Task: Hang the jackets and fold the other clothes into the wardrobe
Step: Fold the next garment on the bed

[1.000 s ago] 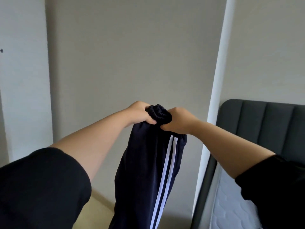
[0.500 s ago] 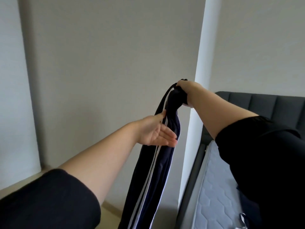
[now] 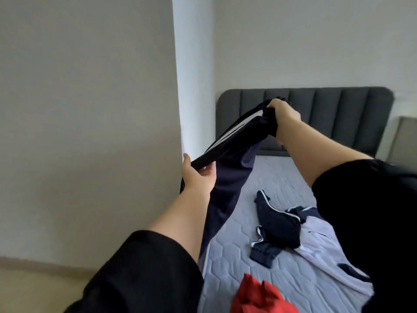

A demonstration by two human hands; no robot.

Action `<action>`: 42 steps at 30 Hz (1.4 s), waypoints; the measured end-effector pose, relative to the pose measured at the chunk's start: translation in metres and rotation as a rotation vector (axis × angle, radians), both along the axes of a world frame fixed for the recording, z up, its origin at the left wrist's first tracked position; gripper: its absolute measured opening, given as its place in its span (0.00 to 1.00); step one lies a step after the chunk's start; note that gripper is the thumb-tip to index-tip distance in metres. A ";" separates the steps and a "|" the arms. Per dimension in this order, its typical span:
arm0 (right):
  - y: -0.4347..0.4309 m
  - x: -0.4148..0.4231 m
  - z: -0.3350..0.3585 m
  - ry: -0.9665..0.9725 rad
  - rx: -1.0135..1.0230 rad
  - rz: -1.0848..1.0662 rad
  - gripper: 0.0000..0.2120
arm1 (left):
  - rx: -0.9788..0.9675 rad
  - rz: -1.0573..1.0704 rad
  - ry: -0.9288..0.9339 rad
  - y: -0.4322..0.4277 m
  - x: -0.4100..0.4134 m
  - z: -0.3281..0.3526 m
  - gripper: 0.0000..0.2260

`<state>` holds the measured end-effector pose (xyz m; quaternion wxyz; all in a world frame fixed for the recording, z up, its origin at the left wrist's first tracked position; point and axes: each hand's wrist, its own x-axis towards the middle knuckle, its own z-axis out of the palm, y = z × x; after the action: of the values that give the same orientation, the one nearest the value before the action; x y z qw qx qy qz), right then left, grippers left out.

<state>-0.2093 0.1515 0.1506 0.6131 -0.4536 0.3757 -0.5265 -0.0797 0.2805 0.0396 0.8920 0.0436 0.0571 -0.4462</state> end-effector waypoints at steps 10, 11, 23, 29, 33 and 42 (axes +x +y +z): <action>-0.071 -0.190 -0.099 -0.101 0.129 -0.261 0.21 | 0.230 -0.383 -0.330 -0.113 -0.114 -0.032 0.18; -0.075 -0.211 -0.113 -0.099 0.131 -0.280 0.24 | 0.195 -0.431 -0.361 -0.117 -0.129 -0.041 0.22; -0.034 -0.374 -0.398 1.286 0.645 -0.381 0.20 | 1.042 -1.168 -1.502 -0.072 -0.222 -0.298 0.07; -0.017 -0.279 -0.441 1.440 0.355 -0.170 0.25 | 0.901 -0.881 -2.739 -0.060 -0.182 -0.310 0.28; -0.002 -0.214 -0.440 1.320 0.202 0.291 0.08 | 0.907 -1.354 -2.975 -0.054 -0.155 -0.318 0.54; 0.016 -0.172 -0.427 0.953 0.448 0.847 0.07 | 0.689 -1.231 -2.632 -0.071 -0.112 -0.297 0.13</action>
<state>-0.3809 0.1679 -0.2761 0.6131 -0.6064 0.4948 0.1073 -0.1919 0.2091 -0.2575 -0.0741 0.6242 -0.6946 -0.3499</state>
